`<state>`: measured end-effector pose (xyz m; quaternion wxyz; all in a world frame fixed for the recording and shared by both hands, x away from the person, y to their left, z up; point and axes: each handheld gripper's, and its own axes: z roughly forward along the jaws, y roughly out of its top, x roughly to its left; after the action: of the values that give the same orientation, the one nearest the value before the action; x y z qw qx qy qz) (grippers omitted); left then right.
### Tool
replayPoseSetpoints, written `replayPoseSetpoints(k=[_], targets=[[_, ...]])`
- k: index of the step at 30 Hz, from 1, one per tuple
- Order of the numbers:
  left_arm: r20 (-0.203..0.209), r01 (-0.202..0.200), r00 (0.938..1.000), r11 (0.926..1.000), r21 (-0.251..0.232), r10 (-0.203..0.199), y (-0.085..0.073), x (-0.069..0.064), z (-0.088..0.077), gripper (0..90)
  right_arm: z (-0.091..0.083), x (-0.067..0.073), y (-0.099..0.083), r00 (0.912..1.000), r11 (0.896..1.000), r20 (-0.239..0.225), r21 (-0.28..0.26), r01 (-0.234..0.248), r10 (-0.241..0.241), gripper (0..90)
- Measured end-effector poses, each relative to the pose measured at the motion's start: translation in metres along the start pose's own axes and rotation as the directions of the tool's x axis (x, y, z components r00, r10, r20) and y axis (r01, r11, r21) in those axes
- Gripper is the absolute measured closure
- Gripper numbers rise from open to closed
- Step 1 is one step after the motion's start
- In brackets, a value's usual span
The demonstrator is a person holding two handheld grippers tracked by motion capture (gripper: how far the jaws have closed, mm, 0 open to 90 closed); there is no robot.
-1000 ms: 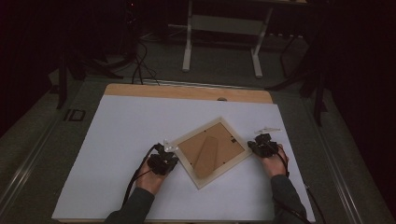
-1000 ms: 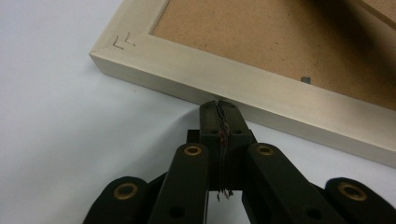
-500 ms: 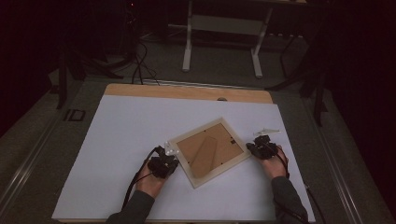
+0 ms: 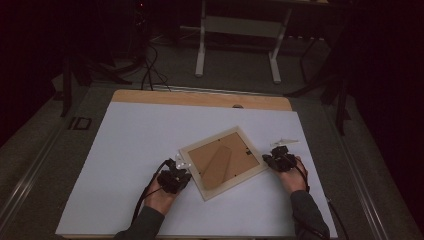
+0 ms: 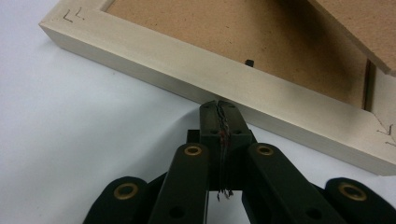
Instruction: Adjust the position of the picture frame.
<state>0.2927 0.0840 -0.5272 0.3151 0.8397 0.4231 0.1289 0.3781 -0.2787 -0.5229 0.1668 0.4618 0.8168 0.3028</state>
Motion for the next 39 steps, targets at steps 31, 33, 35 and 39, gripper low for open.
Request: replayPoseSetpoints(k=[31,33,35,39], targets=[[-0.053,0.074,0.9958,0.9972,0.000,-0.074,0.003,0.027,0.000,90.0,-0.004,0.016,-0.005,0.9979,1.000,-0.059,0.011,0.029,-0.028,90.0],[-0.055,0.080,0.9953,0.9968,-0.001,-0.080,0.003,0.029,0.000,90.0,-0.005,0.018,-0.006,0.9977,1.000,-0.061,0.012,0.029,-0.028,90.0],[-0.057,0.084,0.9948,0.9964,-0.003,-0.084,0.003,0.030,0.001,90.0,-0.005,0.019,-0.006,0.9975,0.999,-0.063,0.012,0.031,-0.030,90.0],[-0.058,0.092,0.9940,0.9957,-0.006,-0.093,0.003,0.033,0.001,90.0,-0.005,0.021,-0.006,0.9973,0.999,-0.065,0.011,0.035,-0.035,90.0]])
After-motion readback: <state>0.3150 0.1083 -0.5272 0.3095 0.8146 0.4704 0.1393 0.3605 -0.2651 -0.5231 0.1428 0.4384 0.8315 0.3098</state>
